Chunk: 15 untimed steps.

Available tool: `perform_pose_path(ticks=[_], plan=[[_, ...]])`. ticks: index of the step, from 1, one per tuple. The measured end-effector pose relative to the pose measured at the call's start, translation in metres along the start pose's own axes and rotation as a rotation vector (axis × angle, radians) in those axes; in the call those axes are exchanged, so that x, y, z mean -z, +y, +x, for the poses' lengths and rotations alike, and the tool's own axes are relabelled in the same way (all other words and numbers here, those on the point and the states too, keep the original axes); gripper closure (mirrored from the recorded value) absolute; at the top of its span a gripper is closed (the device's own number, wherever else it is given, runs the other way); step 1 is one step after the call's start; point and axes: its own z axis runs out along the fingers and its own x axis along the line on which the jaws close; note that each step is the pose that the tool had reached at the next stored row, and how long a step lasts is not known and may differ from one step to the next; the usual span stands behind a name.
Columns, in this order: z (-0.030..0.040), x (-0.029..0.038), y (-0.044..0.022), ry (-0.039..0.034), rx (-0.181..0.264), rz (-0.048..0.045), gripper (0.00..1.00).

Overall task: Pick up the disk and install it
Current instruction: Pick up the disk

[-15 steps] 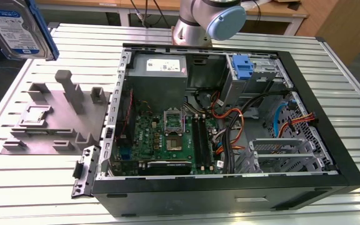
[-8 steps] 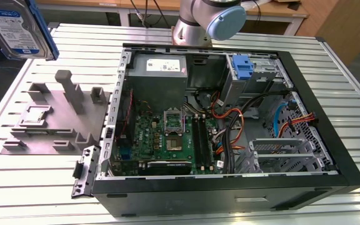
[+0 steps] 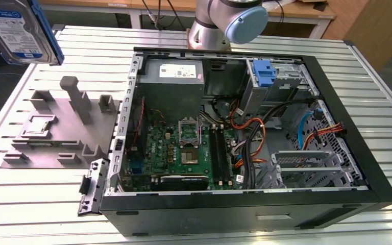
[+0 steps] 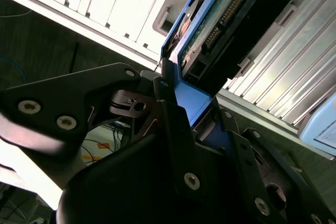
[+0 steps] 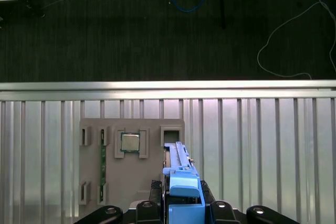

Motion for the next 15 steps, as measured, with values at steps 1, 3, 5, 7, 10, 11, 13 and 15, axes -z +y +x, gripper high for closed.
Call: perform_pose_path(ticks=[1,3,5,7,10,11,13,15], plan=[[0.0,0.0002,0.0,0.0,0.0,0.0,0.64],[0.0,0.0009,0.0,0.0,0.0,0.0001,0.64],[-0.0001,0.0015,0.0,0.0,0.0,0.0002,0.64],[-0.0001,0.0021,0.0001,0.0,0.0,0.0002,0.64],[-0.0001,0.0027,0.0001,-0.0001,0.0,0.0002,0.64],[-0.0001,0.0034,0.0001,-0.0001,0.0,0.0002,0.64],[-0.0001,0.0042,0.0001,-0.0001,0.0,0.0002,0.64],[-0.0001,0.0046,0.0001,0.0,0.0,0.0001,0.64]])
